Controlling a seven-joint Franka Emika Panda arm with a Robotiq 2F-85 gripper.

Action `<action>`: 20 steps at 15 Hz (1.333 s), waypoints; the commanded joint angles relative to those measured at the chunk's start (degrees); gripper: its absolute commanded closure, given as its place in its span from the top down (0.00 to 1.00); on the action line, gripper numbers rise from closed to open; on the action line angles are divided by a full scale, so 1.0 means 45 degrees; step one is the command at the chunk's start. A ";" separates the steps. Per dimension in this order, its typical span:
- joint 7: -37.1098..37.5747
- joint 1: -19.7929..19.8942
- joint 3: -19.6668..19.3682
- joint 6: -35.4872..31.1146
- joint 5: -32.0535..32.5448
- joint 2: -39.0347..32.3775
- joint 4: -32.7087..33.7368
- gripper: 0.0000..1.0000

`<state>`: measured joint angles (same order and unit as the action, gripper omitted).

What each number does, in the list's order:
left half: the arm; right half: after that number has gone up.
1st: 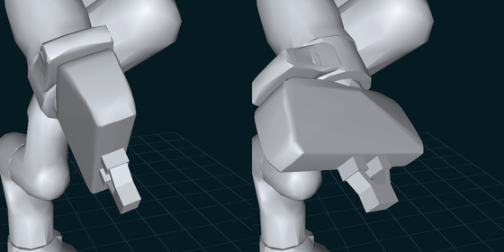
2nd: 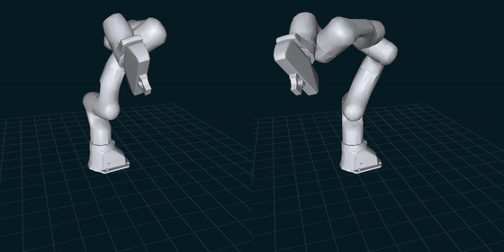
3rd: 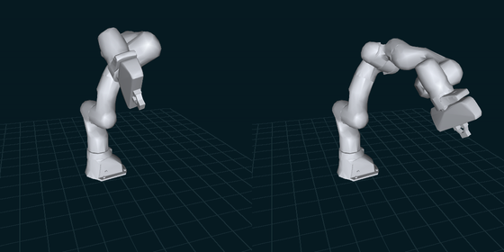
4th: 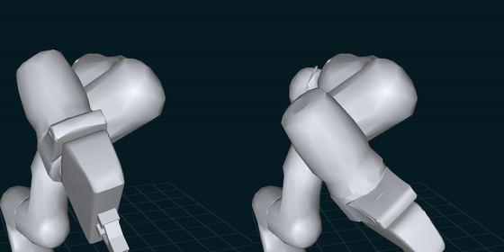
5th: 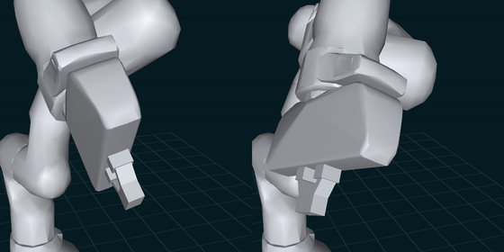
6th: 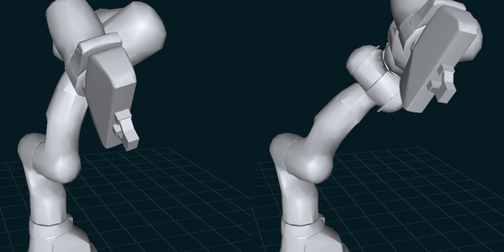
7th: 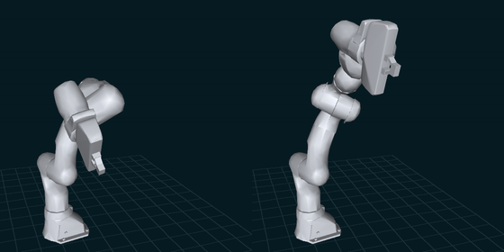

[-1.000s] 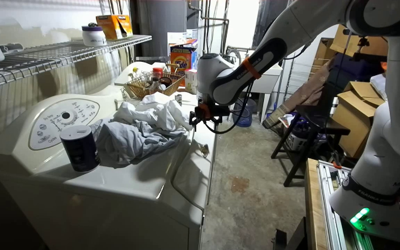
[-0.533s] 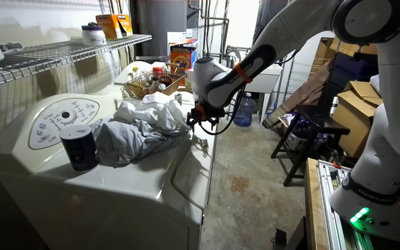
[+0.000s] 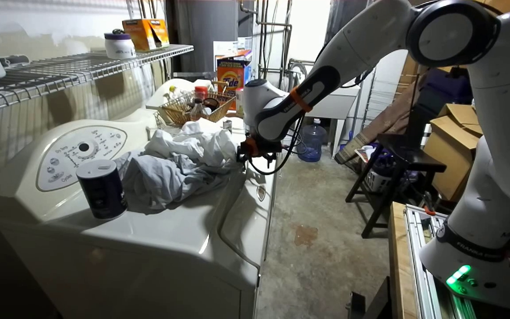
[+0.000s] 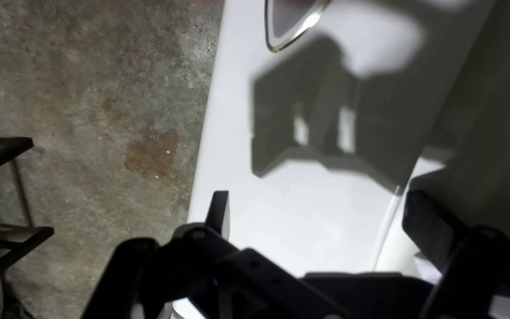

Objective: Open the door of the left washing machine

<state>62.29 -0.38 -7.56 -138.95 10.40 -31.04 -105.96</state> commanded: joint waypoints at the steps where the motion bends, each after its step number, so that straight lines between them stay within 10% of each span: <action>1: -0.0125 -0.0209 -0.0344 0.0598 -0.0393 -0.0558 0.0826 1.00; 20: -0.0001 -0.0013 -0.1356 0.2322 -0.0001 0.0458 -0.0820 1.00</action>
<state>63.49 -1.70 -11.02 -132.40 9.60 -32.67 -102.39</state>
